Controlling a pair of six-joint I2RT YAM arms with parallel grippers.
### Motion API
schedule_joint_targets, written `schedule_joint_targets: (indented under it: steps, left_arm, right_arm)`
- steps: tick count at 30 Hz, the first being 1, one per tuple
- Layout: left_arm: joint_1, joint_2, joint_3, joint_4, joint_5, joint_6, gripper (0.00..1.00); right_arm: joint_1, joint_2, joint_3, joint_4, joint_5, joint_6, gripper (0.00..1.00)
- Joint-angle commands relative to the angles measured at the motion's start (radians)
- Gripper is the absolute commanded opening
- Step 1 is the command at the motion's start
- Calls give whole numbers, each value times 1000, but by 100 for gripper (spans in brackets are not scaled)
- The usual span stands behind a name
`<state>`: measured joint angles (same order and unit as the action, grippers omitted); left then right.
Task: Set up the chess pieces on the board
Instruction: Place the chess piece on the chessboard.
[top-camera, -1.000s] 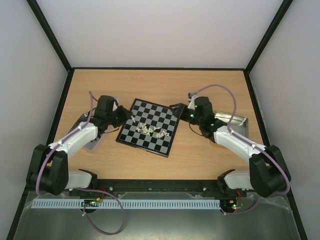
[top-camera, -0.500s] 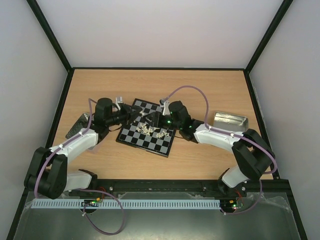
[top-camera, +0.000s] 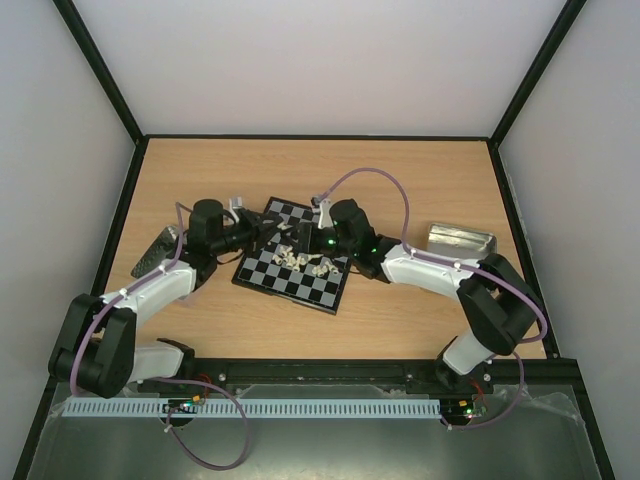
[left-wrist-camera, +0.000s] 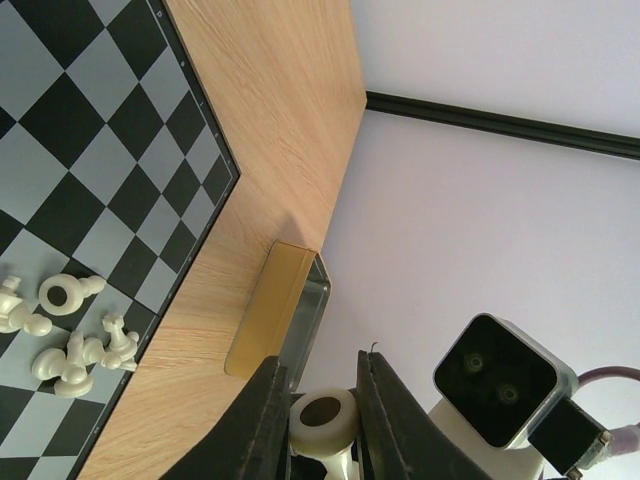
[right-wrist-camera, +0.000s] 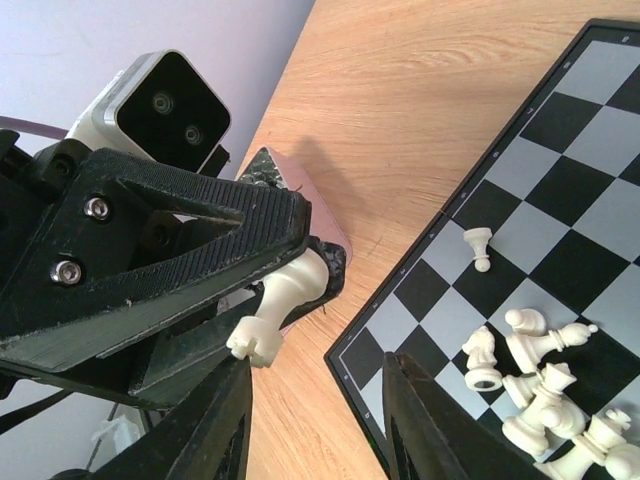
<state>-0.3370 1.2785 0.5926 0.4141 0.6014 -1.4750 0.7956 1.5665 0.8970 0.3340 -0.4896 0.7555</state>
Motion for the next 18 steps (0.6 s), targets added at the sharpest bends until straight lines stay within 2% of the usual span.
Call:
schedule_joint_targets:
  steps: [1, 3, 6, 18]
  left_arm:
    - [-5, -7, -20, 33, 28, -19, 13]
    - [-6, -6, -22, 31, 23, -20, 13]
    - [-5, -4, -26, 30, 22, -18, 13]
    - [-5, -8, -35, 30, 28, -27, 12]
  right_arm:
    - [14, 15, 44, 24, 21, -35, 40]
    - [16, 11, 43, 32, 17, -42, 43]
    - [18, 6, 43, 39, 22, -41, 41]
    - [18, 19, 49, 42, 64, -24, 12]
